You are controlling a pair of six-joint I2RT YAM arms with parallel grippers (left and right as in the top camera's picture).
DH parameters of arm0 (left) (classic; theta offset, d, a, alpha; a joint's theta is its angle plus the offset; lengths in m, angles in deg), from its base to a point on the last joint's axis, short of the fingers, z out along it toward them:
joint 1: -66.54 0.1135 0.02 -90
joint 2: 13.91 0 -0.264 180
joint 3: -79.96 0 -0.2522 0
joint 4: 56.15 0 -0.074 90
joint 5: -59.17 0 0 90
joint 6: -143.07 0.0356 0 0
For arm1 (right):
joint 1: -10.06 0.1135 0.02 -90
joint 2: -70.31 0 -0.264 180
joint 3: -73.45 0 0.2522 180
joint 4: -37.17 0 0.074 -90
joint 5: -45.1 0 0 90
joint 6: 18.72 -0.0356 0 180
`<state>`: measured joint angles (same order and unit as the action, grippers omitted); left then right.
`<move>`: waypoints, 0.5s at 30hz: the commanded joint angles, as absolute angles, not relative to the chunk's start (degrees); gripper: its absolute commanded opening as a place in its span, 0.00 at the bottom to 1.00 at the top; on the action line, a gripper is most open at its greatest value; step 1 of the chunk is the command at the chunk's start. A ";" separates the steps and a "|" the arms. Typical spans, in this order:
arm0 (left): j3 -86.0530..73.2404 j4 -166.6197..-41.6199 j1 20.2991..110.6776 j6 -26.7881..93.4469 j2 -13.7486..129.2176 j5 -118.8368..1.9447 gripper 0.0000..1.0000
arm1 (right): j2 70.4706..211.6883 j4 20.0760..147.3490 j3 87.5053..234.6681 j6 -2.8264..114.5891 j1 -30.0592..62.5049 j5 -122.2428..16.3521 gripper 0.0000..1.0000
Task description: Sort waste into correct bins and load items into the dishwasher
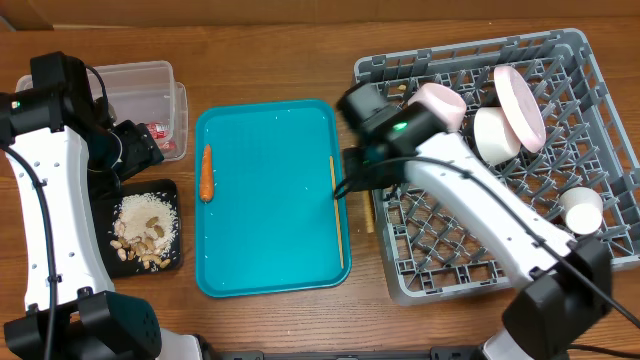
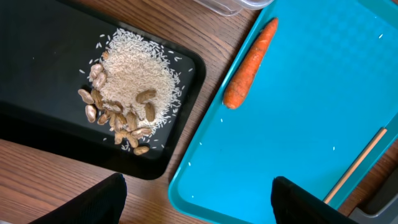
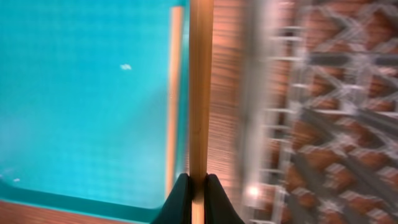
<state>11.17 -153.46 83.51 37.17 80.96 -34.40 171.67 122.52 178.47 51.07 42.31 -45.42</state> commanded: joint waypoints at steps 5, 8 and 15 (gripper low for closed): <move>11.21 -153.46 83.66 38.28 80.48 -33.84 0.76 | 172.70 121.27 171.24 59.31 36.95 -44.50 0.04; 11.21 -153.46 83.66 38.28 80.48 -33.84 0.76 | 172.70 119.98 168.68 59.58 36.93 -44.43 0.04; 11.21 -153.48 83.66 38.28 80.48 -33.84 0.77 | 171.91 120.27 169.53 59.12 37.19 -44.52 0.42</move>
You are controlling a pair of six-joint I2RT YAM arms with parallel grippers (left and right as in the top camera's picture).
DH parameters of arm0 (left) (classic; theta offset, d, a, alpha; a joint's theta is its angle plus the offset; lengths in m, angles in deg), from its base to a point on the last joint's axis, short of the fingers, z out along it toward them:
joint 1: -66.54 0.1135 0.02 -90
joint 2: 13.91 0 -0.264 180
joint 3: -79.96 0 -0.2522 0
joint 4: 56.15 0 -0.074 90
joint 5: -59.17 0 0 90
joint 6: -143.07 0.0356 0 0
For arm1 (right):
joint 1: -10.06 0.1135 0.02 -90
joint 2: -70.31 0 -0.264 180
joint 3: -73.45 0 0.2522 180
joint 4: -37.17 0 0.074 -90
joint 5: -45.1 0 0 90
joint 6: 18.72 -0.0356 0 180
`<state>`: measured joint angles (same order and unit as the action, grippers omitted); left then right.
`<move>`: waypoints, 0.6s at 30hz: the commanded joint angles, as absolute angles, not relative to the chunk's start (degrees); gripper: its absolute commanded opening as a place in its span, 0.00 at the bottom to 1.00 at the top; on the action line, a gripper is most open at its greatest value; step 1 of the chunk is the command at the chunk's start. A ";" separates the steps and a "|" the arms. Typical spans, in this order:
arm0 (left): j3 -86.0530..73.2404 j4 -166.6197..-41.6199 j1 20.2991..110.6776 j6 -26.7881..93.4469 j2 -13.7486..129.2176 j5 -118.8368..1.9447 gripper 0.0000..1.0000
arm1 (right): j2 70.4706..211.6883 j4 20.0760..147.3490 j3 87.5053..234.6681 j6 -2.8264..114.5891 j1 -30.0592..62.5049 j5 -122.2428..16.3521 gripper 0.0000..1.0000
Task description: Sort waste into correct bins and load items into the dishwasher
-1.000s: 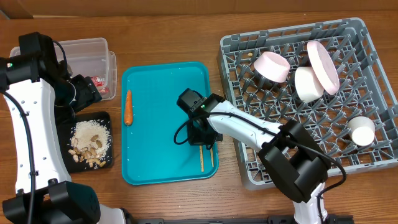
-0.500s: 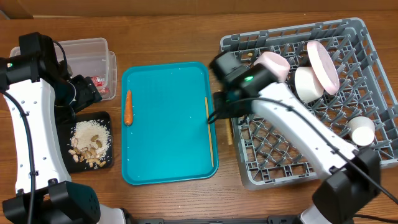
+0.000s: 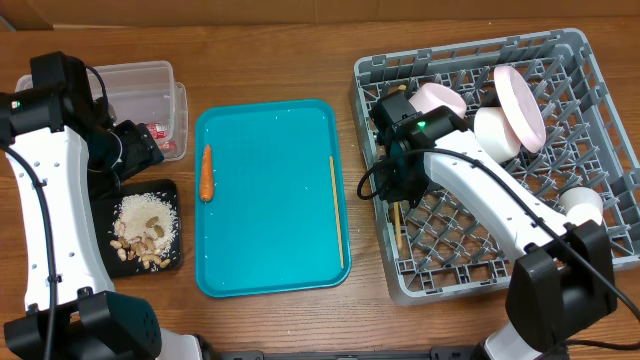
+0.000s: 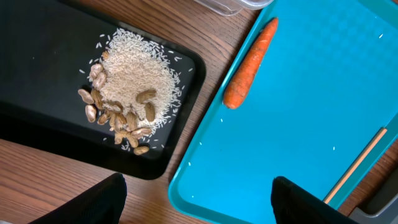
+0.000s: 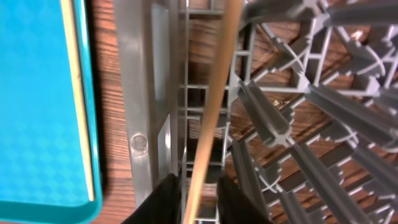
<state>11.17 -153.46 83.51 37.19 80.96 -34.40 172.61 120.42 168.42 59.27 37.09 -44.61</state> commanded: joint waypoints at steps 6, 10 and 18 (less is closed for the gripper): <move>11.21 -153.66 83.66 38.28 80.48 -33.84 0.76 | 169.40 119.68 178.19 56.56 38.53 -45.79 0.44; 11.21 -153.64 83.66 38.28 80.48 -33.84 0.76 | 170.71 115.61 177.77 56.67 43.97 -47.84 0.49; 11.21 -153.68 83.66 38.28 80.48 -33.84 0.76 | 182.36 112.60 176.77 53.48 50.51 -47.56 0.48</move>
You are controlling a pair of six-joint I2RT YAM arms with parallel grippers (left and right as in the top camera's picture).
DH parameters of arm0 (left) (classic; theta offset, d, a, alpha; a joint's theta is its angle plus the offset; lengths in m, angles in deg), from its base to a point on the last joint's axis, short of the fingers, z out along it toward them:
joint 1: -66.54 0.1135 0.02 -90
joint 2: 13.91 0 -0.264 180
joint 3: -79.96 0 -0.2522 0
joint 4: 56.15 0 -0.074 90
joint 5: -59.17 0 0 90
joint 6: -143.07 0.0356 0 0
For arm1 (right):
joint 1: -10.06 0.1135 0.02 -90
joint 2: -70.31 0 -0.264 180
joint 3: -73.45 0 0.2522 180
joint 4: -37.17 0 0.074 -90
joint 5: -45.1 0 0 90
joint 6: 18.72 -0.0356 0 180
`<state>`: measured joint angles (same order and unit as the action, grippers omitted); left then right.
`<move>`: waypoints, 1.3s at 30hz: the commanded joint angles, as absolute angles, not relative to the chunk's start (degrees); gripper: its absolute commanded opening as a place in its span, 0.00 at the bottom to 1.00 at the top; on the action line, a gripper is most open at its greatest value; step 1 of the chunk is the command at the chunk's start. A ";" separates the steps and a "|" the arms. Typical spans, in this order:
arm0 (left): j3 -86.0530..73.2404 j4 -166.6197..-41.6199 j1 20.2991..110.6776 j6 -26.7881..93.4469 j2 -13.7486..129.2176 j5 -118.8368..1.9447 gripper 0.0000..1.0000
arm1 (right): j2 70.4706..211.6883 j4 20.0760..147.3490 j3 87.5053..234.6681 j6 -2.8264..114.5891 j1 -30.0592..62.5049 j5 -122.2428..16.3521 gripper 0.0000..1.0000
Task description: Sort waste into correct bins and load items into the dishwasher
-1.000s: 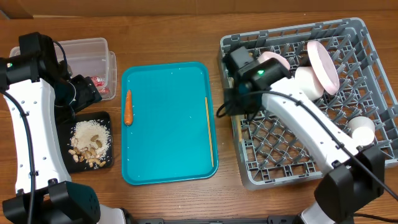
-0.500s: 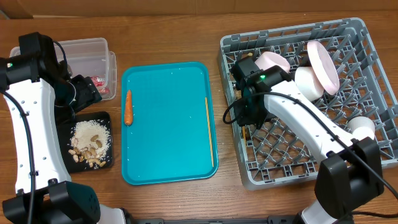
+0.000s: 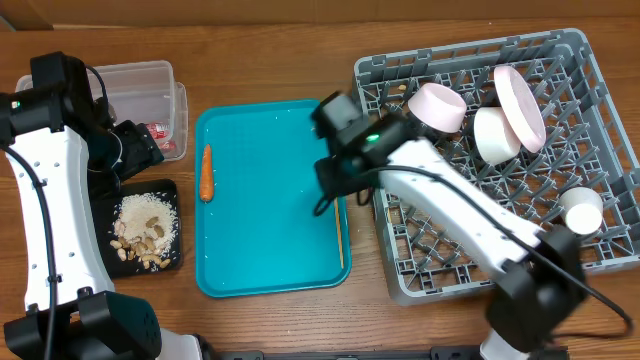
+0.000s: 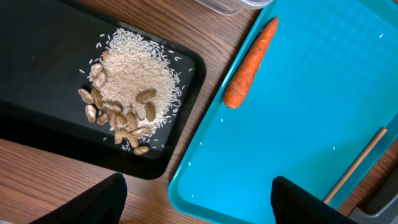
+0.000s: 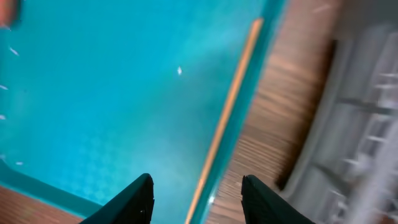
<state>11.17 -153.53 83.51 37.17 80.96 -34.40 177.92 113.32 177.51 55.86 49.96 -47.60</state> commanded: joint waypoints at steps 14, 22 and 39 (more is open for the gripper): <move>11.21 -153.61 83.66 38.28 80.48 -33.84 0.76 | 190.60 111.29 176.73 53.19 50.61 -49.70 0.48; 11.21 -153.66 83.66 38.28 80.48 -33.84 0.76 | 190.88 109.69 174.80 51.42 50.61 -49.50 0.48; 11.21 -153.68 83.66 38.28 80.48 -33.84 0.76 | 190.88 106.37 170.67 49.98 50.61 -50.27 0.04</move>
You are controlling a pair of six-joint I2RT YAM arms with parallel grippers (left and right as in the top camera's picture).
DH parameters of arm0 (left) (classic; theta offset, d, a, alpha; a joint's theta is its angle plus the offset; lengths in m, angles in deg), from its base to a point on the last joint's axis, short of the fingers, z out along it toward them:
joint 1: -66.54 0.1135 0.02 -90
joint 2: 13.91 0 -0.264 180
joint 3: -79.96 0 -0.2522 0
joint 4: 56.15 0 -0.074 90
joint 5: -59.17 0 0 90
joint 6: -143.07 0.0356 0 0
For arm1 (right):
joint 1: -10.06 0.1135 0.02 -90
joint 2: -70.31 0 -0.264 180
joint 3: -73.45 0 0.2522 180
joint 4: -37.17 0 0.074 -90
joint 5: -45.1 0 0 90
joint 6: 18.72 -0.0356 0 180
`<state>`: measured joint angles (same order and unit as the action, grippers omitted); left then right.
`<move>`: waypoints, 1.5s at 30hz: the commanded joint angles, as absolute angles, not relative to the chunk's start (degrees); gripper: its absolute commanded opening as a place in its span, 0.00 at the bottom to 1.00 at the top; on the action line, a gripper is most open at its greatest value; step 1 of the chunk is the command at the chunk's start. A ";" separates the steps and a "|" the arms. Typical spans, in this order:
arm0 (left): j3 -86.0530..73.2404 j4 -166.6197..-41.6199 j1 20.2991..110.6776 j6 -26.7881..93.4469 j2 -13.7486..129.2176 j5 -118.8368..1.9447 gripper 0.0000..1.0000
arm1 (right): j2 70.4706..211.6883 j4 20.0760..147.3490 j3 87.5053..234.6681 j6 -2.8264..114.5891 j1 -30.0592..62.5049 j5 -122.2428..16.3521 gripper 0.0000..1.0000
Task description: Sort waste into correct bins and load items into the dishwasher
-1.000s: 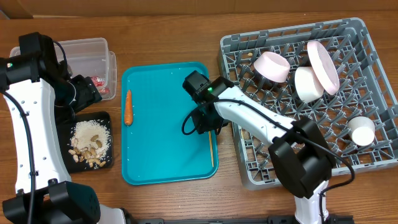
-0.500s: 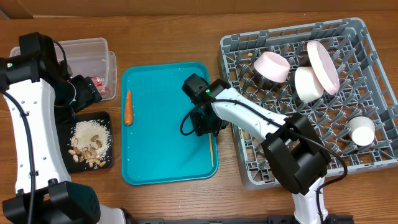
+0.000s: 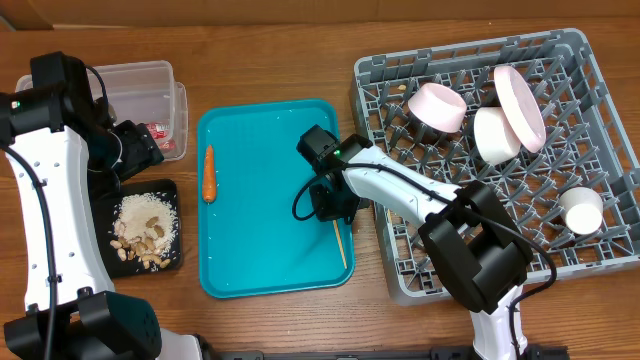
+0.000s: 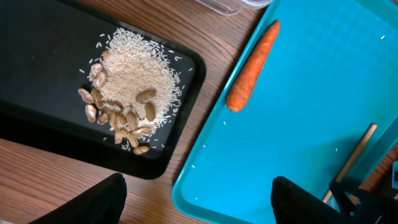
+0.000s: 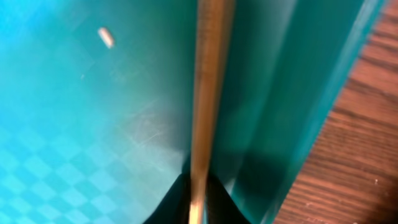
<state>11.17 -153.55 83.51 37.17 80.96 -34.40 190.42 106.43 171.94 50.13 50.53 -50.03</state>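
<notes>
A wooden chopstick lies along the right rim of the teal tray, and my right gripper is shut on it, low on the tray. An orange carrot rests at the tray's left side, also seen in the left wrist view as a carrot. The grey dish rack stands to the right. My left gripper hangs open and empty over the black tray's corner and the teal tray's left edge.
A black tray with rice and peanuts lies at the left. Behind it is a clear container. The rack holds a pink bowl, a white bowl, a pink plate and a white cup.
My right gripper was open above the tray's right side; now it is down at the right rim, shut on the chopstick there. The teal tray has shifted slightly right. The left arm is unchanged.
My right gripper first held a chopstick between the tray and the rack. Then it was over the rack's left part with that chopstick down among the rack's pegs. Then it was open over the tray, and now it is shut on the tray's other chopstick.
</notes>
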 commanded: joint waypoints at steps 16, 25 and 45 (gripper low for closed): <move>11.21 -153.64 83.64 38.26 80.48 -34.29 0.77 | 172.43 124.99 183.92 57.46 40.36 -41.00 0.04; 11.21 -153.46 83.64 38.26 80.48 -34.93 0.77 | 172.65 120.49 170.93 61.37 35.07 -44.85 0.04; 2.21 -138.99 67.86 36.31 80.50 -34.82 0.80 | 158.77 121.65 180.35 57.54 33.26 -44.34 0.50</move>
<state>7.69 -142.69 71.44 36.88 80.89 -34.86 165.59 121.21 178.17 58.90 34.79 -45.92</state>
